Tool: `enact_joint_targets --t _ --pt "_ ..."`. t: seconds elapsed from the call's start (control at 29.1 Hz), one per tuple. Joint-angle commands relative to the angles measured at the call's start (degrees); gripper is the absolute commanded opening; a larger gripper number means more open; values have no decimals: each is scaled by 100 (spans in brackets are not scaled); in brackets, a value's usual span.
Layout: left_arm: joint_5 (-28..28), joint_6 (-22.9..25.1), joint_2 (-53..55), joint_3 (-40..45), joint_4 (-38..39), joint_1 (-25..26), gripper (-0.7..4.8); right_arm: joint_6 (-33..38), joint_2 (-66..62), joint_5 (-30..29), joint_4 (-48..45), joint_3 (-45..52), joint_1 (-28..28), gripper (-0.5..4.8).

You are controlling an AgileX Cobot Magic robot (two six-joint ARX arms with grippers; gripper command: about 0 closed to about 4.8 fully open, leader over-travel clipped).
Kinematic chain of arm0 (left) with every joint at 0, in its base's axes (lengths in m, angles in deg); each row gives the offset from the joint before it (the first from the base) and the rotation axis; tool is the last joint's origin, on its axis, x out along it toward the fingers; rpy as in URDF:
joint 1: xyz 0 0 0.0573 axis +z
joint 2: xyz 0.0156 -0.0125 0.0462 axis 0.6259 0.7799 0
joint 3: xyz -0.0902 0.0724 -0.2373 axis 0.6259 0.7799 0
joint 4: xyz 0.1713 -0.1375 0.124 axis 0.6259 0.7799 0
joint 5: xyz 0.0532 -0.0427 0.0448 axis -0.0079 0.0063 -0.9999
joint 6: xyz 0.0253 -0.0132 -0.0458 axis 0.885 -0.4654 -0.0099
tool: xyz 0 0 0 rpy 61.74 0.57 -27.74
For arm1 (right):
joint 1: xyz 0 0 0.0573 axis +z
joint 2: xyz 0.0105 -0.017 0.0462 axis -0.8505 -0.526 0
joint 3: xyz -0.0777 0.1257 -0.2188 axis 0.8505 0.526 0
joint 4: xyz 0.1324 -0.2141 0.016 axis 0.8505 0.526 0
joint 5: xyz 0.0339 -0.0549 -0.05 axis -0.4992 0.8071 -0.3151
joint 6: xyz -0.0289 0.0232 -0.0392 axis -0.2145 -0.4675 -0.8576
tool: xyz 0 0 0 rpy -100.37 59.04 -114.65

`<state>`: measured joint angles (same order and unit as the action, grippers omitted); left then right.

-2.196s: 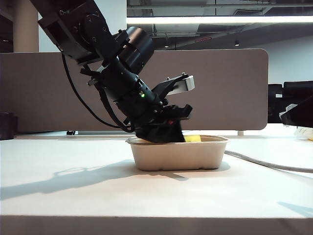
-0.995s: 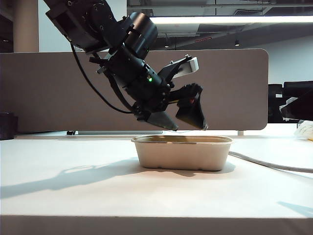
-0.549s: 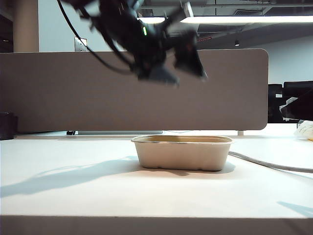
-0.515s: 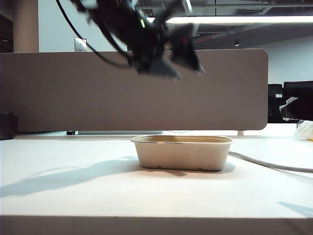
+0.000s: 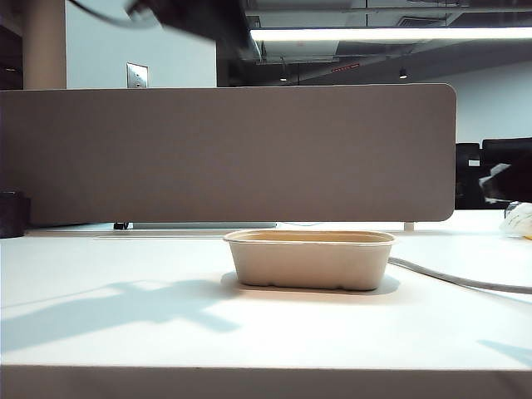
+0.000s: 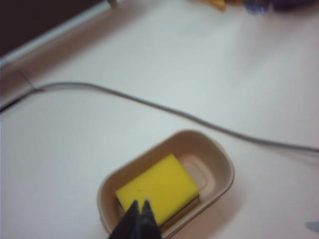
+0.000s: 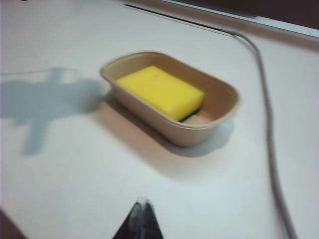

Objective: Pick up the cleaning sponge from the table and place it into the paper lunch box.

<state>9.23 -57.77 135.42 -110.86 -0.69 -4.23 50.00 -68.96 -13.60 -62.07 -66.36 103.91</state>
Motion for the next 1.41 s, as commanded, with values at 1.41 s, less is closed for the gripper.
enact_joint_targets --t 1.41 --pt "-4192 20 -3018 1377 -490 -3366 -5 4 1276 11 -227 -13 -4444 -5"
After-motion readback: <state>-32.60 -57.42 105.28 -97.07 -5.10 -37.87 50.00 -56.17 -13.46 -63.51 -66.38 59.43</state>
